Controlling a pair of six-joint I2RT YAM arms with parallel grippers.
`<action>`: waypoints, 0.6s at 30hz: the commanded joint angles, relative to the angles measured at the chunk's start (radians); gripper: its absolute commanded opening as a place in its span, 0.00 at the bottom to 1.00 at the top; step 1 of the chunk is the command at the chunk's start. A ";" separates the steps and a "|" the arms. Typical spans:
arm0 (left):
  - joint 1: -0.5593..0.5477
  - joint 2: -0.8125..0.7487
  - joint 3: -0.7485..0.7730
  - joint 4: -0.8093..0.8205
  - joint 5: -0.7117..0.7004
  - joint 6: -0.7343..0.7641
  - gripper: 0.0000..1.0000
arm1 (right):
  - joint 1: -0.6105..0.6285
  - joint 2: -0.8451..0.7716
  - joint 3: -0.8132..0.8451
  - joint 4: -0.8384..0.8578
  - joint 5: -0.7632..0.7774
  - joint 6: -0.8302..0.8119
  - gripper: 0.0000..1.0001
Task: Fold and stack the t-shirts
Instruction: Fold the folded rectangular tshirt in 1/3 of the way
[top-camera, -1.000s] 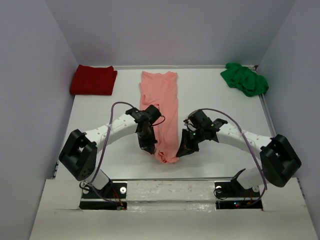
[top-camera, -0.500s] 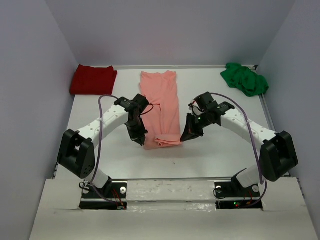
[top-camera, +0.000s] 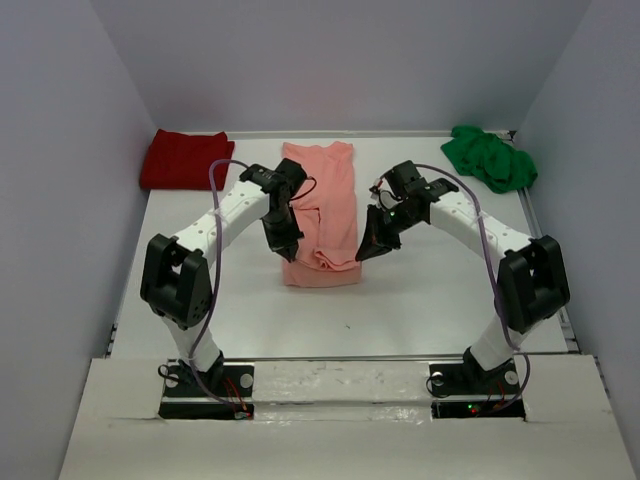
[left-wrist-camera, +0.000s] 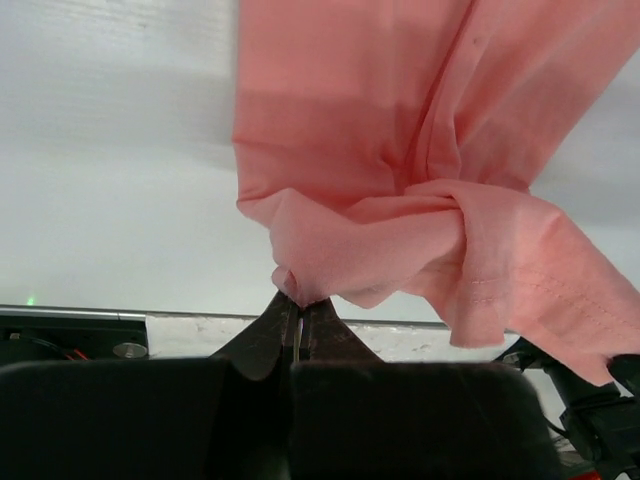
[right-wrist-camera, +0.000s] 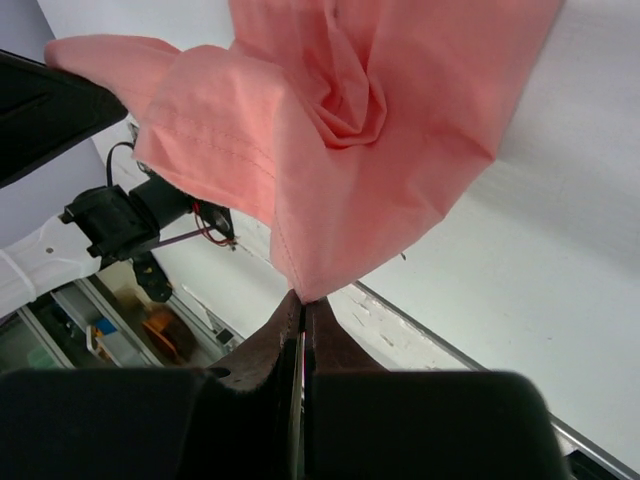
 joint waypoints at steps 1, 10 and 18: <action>0.024 0.030 0.080 -0.050 -0.022 0.054 0.00 | -0.025 0.040 0.093 -0.026 -0.033 -0.042 0.00; 0.112 0.052 0.104 -0.050 -0.008 0.101 0.00 | -0.065 0.126 0.212 -0.069 -0.043 -0.076 0.00; 0.133 0.109 0.158 -0.050 -0.001 0.124 0.00 | -0.094 0.184 0.295 -0.108 -0.045 -0.103 0.00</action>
